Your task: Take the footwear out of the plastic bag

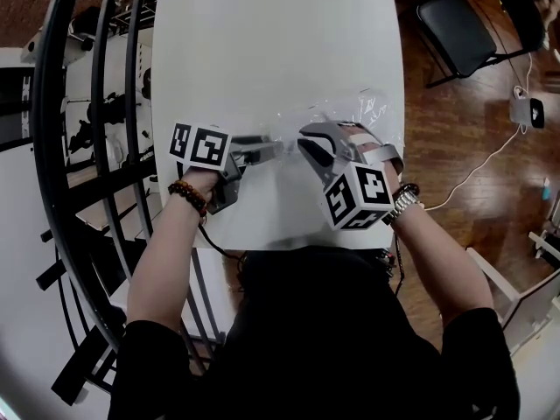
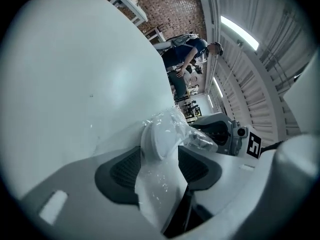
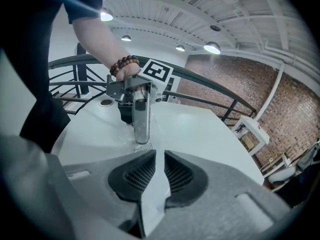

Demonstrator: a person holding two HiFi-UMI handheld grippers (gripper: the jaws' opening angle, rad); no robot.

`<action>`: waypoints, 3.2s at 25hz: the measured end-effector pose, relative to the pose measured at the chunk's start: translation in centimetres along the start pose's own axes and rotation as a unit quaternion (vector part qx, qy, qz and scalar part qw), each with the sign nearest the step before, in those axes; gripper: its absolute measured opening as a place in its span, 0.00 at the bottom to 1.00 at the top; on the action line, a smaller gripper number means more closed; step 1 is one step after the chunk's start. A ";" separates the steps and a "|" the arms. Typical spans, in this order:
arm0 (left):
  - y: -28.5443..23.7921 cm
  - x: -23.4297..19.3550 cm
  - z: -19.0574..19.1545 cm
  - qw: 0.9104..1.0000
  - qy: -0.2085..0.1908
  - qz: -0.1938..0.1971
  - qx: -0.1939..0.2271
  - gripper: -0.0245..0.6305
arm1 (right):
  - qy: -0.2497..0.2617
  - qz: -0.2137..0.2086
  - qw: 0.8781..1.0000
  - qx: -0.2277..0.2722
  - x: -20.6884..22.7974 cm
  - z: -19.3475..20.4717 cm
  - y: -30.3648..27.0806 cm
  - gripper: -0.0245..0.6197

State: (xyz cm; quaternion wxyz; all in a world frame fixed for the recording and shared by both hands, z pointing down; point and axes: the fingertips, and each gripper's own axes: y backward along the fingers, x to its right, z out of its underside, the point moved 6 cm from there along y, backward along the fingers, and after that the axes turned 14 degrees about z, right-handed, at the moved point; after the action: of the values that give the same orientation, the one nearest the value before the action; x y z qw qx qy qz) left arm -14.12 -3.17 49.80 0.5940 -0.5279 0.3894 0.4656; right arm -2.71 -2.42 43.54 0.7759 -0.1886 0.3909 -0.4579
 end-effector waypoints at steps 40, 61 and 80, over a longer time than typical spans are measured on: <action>1.4 0.4 -0.2 1.000 0.009 0.011 0.015 0.17 | -0.152 -0.031 0.986 -0.060 3.3 7.5 2.2 0.35; 1.4 0.5 -0.2 1.000 -0.002 -0.002 -0.008 0.20 | -0.210 -0.097 0.967 -0.106 4.4 10.2 1.1 0.44; 1.3 -0.7 -0.2 0.997 -0.015 -0.060 -0.038 0.37 | -0.192 -0.089 0.971 -0.114 3.9 10.5 1.1 0.50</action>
State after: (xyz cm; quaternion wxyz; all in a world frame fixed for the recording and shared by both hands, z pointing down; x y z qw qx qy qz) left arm -15.57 -3.41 50.12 0.6059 -0.5654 0.3301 0.4519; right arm 7.15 -5.90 47.66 0.7661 -0.3944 0.2658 -0.4322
